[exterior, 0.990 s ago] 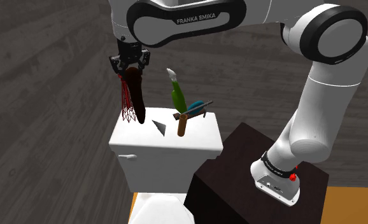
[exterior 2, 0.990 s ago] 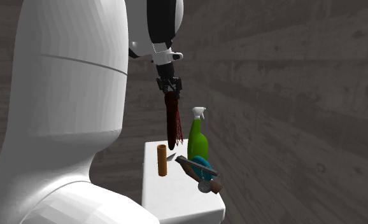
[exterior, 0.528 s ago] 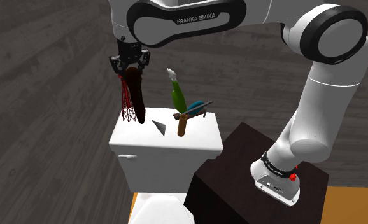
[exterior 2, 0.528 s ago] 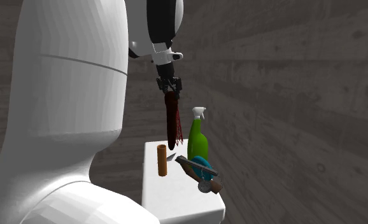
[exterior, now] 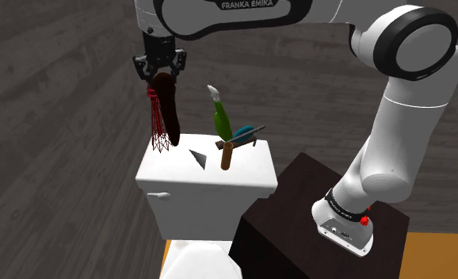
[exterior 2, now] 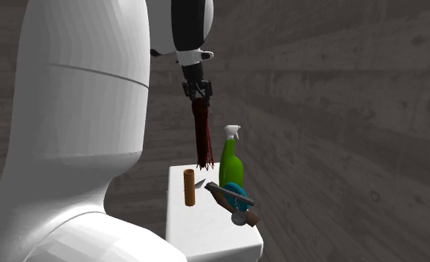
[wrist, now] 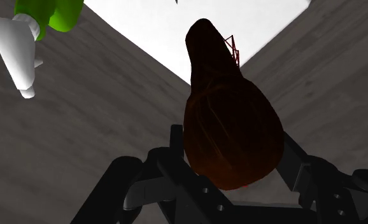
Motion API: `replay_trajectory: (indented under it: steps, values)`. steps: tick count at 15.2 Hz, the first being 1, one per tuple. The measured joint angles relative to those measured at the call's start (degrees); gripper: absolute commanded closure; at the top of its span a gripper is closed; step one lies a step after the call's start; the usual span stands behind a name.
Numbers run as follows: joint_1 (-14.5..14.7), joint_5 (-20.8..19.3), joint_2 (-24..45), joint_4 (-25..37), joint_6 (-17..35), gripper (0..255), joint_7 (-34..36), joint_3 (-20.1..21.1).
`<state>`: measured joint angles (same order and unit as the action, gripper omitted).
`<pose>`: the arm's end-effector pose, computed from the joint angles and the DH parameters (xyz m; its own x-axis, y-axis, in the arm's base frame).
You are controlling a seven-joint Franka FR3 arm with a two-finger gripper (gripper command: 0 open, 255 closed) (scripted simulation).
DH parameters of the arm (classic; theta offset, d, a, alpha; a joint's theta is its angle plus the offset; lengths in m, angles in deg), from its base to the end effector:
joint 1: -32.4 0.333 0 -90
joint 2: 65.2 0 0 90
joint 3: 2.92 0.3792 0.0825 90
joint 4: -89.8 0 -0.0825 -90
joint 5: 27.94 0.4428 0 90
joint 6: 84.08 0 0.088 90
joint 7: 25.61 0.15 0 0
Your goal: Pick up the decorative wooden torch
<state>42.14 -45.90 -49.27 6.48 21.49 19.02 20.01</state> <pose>0.6560 0.3348 0.5618 0.9606 -0.1537 0.2316 -0.1707 -0.9838 0.0550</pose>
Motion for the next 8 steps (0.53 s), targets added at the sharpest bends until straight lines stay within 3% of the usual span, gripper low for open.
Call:
replay_trajectory:
  steps: [8]
  values:
    - [0.78,-0.12,1.02,7.01,-5.97,255,-1.07,0.14]
